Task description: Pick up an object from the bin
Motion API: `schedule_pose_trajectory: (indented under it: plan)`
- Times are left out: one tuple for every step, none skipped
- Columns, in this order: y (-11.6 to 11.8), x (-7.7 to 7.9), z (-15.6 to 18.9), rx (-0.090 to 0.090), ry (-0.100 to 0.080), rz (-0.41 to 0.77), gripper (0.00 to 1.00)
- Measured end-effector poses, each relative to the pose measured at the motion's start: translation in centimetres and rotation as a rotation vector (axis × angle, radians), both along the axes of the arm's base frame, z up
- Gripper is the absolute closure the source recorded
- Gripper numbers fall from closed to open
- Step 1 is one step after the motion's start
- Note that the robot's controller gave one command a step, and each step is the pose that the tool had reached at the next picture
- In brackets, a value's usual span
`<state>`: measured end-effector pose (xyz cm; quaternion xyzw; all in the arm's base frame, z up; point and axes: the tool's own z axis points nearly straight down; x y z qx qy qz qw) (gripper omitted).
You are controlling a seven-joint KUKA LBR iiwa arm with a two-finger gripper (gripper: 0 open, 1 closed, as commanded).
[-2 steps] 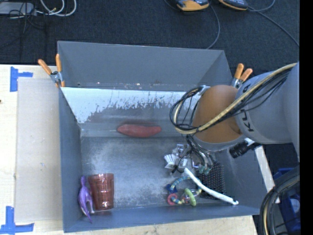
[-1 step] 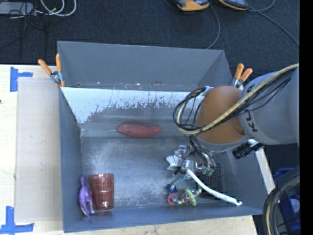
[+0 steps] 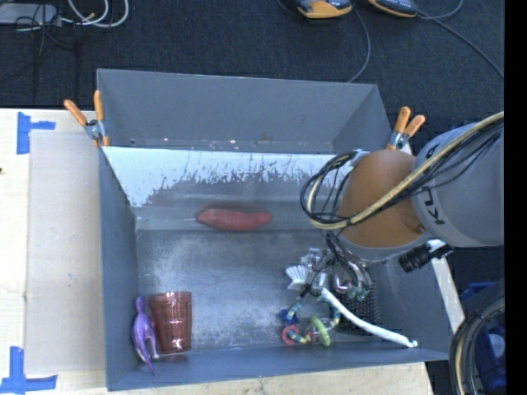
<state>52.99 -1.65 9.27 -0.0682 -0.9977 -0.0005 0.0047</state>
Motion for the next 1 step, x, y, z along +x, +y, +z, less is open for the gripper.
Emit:
schedule_pose_trajectory:
  plan:
    - [-0.45, -0.41, -1.87, 0.003, 0.007, 0.012, 1.00]
